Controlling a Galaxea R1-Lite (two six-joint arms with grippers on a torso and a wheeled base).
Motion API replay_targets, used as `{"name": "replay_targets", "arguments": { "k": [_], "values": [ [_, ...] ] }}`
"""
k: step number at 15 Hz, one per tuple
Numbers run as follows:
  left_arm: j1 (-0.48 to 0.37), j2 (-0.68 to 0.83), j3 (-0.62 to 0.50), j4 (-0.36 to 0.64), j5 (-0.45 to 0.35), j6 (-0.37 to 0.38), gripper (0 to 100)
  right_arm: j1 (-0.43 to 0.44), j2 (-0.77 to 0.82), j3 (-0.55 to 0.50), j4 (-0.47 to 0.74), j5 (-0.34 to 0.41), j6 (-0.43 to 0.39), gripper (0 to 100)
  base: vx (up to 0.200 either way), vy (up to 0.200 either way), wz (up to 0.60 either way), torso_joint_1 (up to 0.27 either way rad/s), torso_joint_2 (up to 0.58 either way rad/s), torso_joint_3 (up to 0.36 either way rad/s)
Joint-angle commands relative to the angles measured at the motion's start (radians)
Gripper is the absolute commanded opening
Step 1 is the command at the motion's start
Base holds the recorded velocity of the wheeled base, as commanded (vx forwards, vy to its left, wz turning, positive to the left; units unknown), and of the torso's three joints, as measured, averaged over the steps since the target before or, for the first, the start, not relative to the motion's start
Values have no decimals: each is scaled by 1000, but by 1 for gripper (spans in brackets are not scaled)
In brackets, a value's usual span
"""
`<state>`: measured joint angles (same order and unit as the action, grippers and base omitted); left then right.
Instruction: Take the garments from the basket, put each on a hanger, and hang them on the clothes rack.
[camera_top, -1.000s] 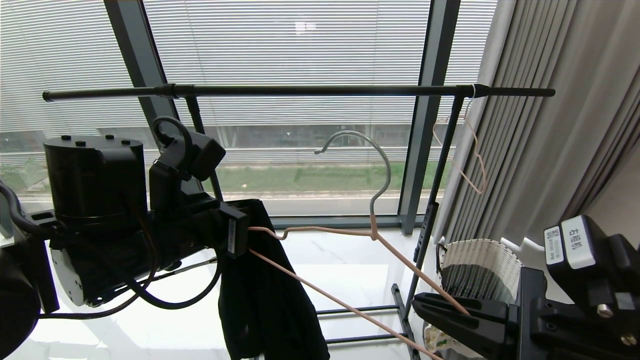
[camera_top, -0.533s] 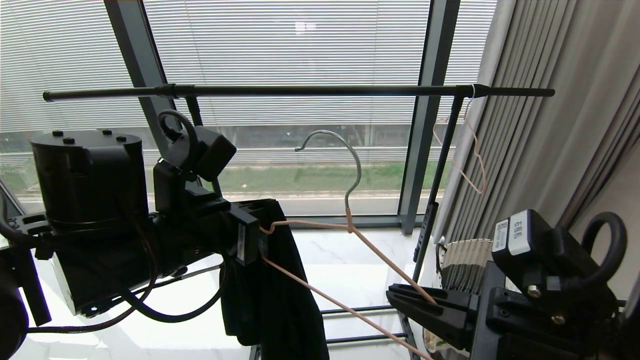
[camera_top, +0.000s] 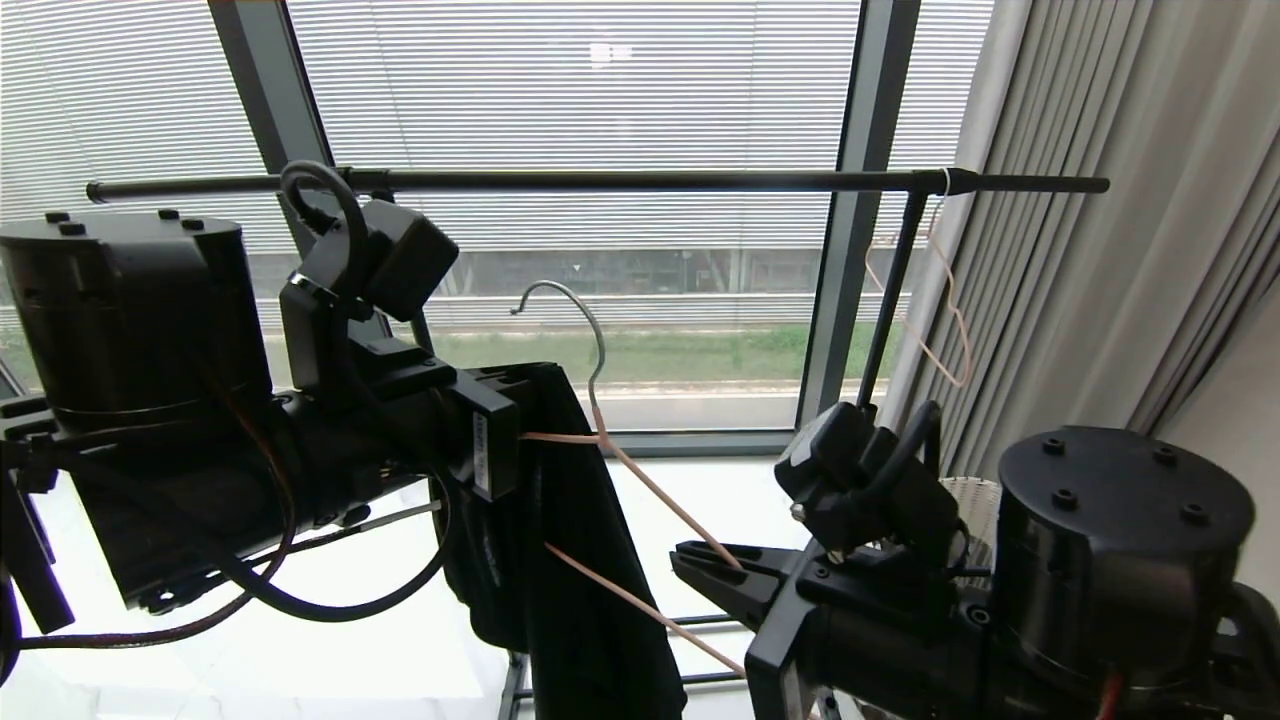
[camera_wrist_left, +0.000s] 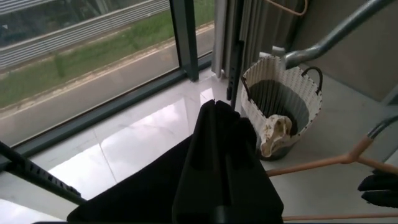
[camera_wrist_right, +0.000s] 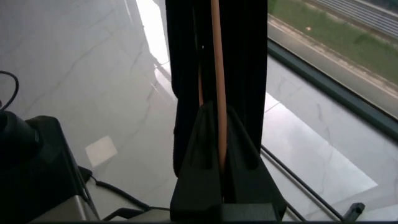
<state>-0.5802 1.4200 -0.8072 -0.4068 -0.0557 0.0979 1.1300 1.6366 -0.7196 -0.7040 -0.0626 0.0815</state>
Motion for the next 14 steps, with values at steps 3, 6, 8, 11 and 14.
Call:
{"name": "replay_targets", "arguments": {
  "k": [3,6,8,11,14],
  "values": [
    [-20,-18,-3,0,-1,0,0,1,124,-70,-38,-3,24,0,0,0,0,0,0,0],
    [-18,-26,5,0,4,2,0,-10,154,-89,-61,-11,44,0,0,0,0,0,0,0],
    [-17,-27,5,0,5,3,0,-27,154,-98,-64,-11,47,0,0,0,0,0,0,0],
    [-13,-23,13,0,5,49,0,-49,180,-159,-64,-16,57,0,0,0,0,0,0,0],
    [37,-18,22,-1,5,100,0,-70,193,-195,-64,-39,57,0,0,0,0,0,0,0]
  ]
}}
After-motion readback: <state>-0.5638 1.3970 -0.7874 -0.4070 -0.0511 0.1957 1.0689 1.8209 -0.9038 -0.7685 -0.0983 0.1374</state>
